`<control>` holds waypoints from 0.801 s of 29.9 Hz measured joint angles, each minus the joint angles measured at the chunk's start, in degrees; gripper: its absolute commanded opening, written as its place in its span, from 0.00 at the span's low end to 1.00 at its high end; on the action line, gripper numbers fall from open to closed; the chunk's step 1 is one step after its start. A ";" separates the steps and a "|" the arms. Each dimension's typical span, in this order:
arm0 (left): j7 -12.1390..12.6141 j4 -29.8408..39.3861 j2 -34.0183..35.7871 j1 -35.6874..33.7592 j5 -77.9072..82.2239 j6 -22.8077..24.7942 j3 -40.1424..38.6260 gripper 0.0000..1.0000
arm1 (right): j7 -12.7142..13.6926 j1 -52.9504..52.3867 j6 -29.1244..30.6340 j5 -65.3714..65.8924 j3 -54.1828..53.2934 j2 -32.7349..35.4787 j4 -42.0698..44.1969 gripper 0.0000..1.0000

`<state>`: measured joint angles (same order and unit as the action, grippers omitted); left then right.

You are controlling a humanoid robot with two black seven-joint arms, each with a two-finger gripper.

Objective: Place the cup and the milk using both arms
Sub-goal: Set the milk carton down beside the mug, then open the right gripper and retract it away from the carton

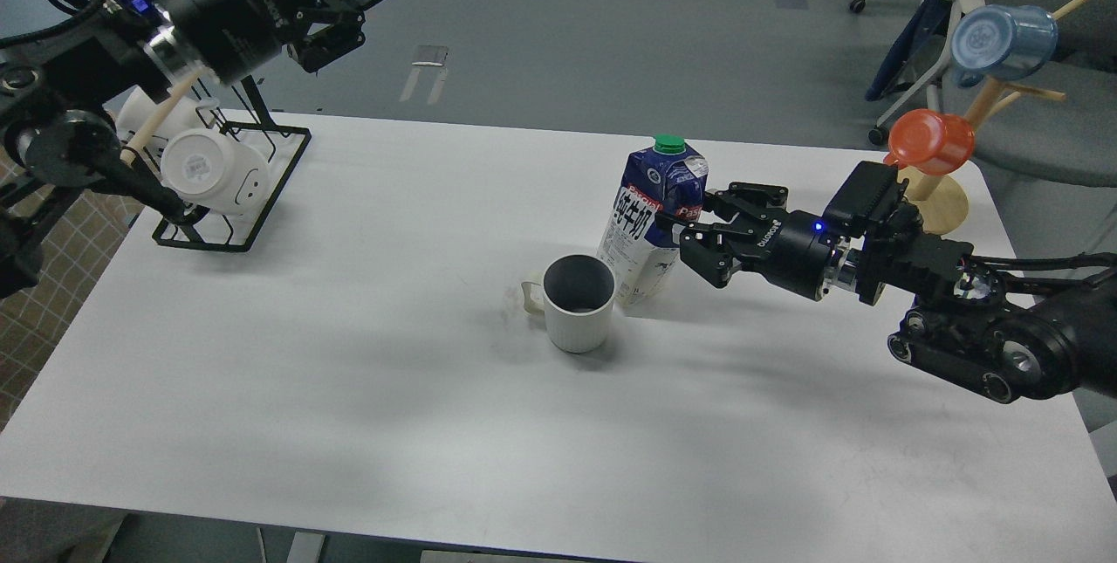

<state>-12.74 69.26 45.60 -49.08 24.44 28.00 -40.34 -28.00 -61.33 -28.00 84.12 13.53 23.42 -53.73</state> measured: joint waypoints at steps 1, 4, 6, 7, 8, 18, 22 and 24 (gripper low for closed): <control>0.00 0.00 0.00 -0.02 0.00 0.00 0.00 0.94 | 0.00 0.03 0.00 0.00 0.02 0.11 -0.28 0.52; 0.00 0.00 0.03 -0.04 0.00 0.00 0.00 0.94 | 0.00 0.06 0.00 0.00 0.25 0.83 -1.04 0.52; 0.00 0.00 0.16 -0.04 0.00 0.00 -0.01 0.93 | 0.00 0.07 0.00 -0.01 0.74 1.22 -1.53 0.53; 0.00 0.00 0.23 -0.05 0.00 0.00 -0.01 0.94 | 0.00 0.07 0.00 -0.01 0.97 1.45 -1.75 0.53; 0.00 0.00 0.31 -0.04 -0.01 0.00 -0.03 0.94 | 0.00 0.08 0.00 -0.01 1.14 1.67 -1.92 0.53; 0.00 0.00 0.36 -0.04 -0.02 0.00 -0.09 0.94 | 0.00 0.46 0.00 0.08 1.59 6.08 -6.16 0.55; 0.00 0.00 0.37 0.03 -0.02 0.00 -0.10 0.94 | 0.00 0.50 0.00 0.13 1.59 9.24 -9.60 0.56; 0.00 0.00 0.38 0.04 -0.02 0.00 -0.10 0.94 | 0.00 0.51 0.00 0.16 1.59 11.35 -11.80 0.57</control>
<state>-12.74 69.26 45.98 -49.04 24.43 28.00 -40.44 -28.00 -60.82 -28.00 84.28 15.12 34.77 -65.53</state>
